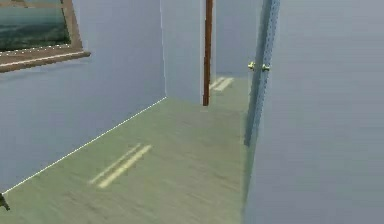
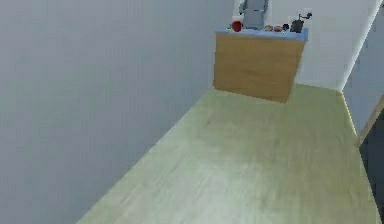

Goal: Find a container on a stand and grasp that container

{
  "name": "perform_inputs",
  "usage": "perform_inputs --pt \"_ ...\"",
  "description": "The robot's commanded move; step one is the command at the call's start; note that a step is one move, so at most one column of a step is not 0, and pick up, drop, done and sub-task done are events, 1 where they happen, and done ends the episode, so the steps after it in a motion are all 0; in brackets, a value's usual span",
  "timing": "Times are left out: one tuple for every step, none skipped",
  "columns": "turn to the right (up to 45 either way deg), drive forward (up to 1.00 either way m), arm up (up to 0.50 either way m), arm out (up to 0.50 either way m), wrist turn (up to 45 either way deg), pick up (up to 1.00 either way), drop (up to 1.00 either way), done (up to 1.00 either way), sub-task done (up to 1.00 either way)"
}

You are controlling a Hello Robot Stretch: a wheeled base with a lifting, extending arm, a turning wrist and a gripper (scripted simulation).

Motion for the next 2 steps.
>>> perform_inputs --pt "0.0 1.0 0.0 0.0 0.0 0.0 0.0 0.0 0.0" --pt "27.0 0.0 0.0 0.0 0.0 0.0 0.0 0.0 0.0"
